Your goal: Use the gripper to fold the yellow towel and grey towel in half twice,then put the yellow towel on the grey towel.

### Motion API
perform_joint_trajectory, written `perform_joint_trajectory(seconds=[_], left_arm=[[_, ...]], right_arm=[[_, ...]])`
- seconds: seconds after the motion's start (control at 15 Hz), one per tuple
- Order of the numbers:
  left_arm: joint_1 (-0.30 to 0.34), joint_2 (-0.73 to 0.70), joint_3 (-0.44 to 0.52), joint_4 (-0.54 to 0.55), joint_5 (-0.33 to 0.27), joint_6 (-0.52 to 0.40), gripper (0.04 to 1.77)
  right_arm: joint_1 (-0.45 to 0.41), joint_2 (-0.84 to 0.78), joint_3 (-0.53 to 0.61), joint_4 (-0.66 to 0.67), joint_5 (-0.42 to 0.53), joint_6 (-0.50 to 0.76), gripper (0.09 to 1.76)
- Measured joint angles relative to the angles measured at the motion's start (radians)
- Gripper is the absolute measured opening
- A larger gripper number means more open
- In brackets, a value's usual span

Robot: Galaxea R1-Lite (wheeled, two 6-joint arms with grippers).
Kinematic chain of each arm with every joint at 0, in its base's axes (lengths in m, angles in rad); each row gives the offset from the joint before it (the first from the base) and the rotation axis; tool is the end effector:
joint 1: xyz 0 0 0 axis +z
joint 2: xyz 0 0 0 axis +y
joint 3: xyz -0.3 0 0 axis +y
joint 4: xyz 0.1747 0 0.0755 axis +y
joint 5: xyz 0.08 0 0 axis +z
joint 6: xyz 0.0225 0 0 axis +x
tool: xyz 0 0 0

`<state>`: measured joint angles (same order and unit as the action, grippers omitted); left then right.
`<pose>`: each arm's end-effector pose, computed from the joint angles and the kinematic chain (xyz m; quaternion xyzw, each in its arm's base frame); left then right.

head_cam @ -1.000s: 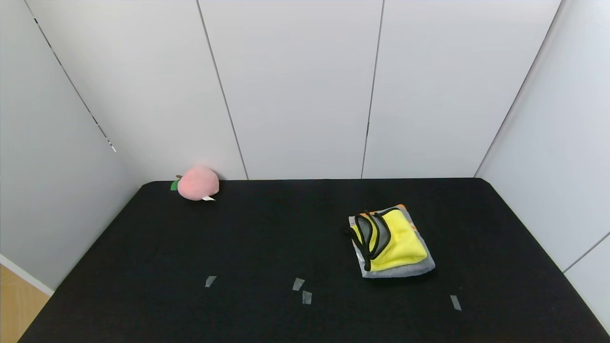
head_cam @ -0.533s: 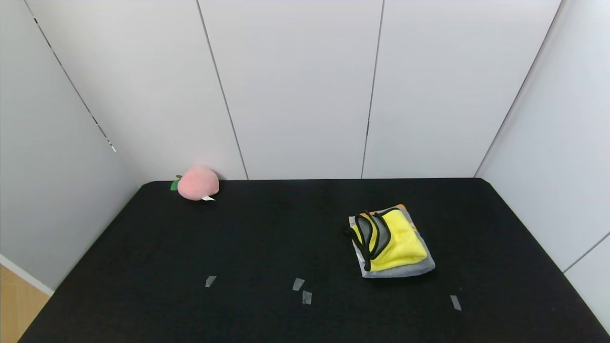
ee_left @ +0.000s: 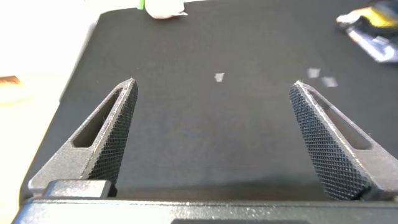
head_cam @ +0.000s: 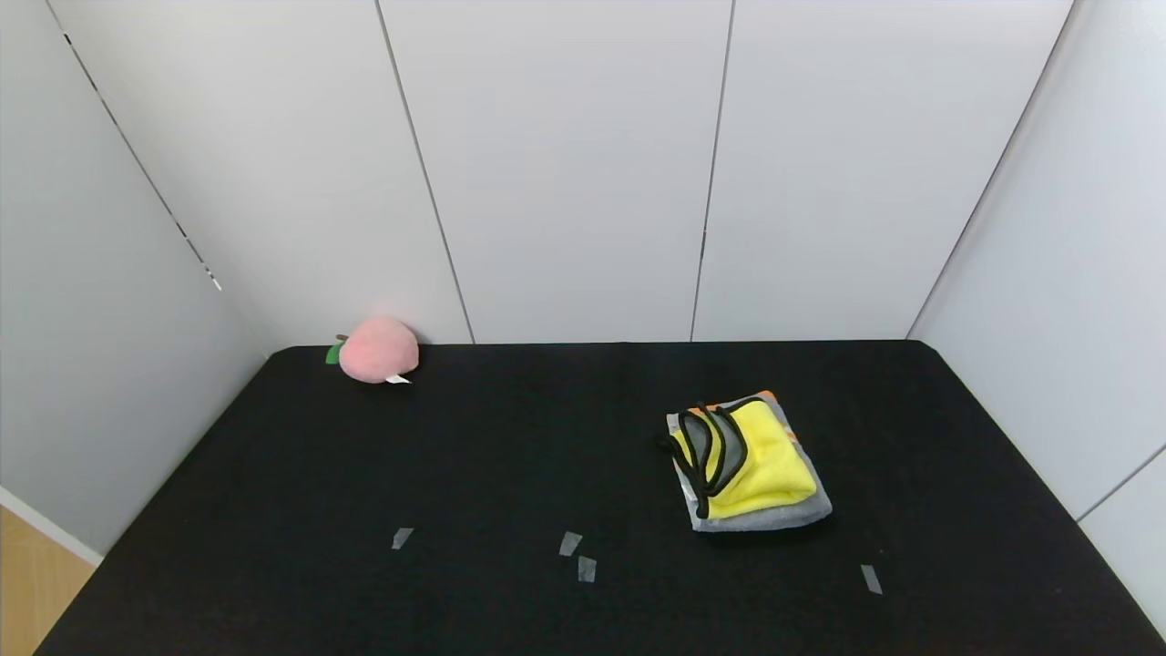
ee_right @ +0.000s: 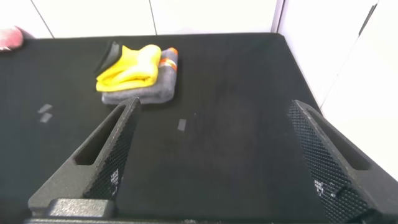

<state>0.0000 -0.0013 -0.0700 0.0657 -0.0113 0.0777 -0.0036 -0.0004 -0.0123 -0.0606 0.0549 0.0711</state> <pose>-0.0286 -0.0003 0.0879 0.0389 -0.0030 -0.0055 0.9992 -0.0241 0.0013 0.0851 0.0344 -0.0357 0.0269 0.9984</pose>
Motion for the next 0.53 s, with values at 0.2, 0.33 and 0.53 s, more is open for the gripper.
perform_joint_trajectory(seconds=[0.2, 0.33, 0.53], left_arm=[[0.000, 0.000, 0.050, -0.034, -0.004, 0.020, 1.72], [0.000, 0.000, 0.056, -0.034, -0.003, 0.016, 1.72], [0.000, 0.000, 0.060, -0.035, 0.007, -0.009, 1.72]], right_arm=[[0.002, 0.000, 0.009, 0.015, -0.053, -0.071, 1.71], [0.002, 0.000, 0.010, 0.048, -0.068, -0.103, 1.71], [0.002, 0.000, 0.011, 0.063, -0.070, -0.096, 1.71]])
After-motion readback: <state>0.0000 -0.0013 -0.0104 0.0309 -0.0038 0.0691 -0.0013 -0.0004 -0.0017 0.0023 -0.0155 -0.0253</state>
